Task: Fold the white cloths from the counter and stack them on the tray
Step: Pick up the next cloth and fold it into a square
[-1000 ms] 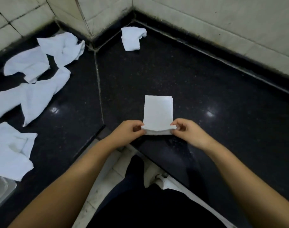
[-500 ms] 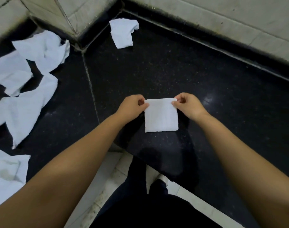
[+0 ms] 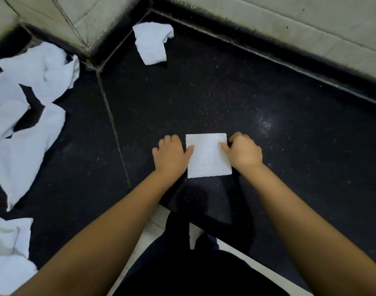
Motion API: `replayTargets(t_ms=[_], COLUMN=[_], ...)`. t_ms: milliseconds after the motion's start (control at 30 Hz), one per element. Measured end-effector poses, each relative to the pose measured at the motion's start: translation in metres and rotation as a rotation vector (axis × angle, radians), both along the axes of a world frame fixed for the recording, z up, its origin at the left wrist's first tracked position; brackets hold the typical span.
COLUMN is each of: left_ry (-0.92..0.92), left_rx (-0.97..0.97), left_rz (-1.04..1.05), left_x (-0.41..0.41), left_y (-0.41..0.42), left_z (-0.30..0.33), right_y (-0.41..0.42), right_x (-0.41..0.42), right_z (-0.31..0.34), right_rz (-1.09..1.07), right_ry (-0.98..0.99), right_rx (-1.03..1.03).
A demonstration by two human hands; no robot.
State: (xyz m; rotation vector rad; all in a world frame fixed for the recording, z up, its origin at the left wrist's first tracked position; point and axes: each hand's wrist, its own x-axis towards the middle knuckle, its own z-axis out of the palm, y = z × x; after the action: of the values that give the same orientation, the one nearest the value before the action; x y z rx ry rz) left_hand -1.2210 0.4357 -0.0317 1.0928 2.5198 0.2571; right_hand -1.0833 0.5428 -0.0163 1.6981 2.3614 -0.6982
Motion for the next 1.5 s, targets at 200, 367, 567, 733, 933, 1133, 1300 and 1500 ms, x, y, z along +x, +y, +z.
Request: replayTargets(t_ms=[200,367,567,733,933,1133,1300,1500], left_ry=[0.029,-0.345,-0.890,-1.126,-1.329,-1.568,-1.498,-1.475], left_rx=[-0.114,0.128,0.500,0.558,0.534,0.246,0.191,0.029], left_rz=[-0.001,0.197,0.506,0.544,0.561,0.513,0.309,0.018], left_x=[0.024,0.026,0.063,0.101,0.133,0.179,0.230,0.319], left_y=[0.016,0.011,-0.013,-0.037,-0.063,-0.090,-0.132,-0.176], left_z=[0.008,0.027,0.057,0.068,0.072,0.069,0.056,0.047], right_y=[-0.013,-0.010,-0.020,-0.048,-0.090,-0.151,-0.232,-0.324], right_x=[-0.012,0.006,0.058,0.105,0.161,0.218,0.274,0.358], right_z=[0.005,0.020,0.049,0.066,0.071,0.074,0.064,0.051], right_rz=[0.070,-0.110,-0.404,-0.459,-0.520,-0.639,-0.823,-1.131], right_ry=[-0.107,0.241,0.779,1.015,1.114,1.193,1.155,1.191], right_rx=[-0.002,-0.232,-0.572,-0.669,-0.665,-0.519,-0.377,-0.254])
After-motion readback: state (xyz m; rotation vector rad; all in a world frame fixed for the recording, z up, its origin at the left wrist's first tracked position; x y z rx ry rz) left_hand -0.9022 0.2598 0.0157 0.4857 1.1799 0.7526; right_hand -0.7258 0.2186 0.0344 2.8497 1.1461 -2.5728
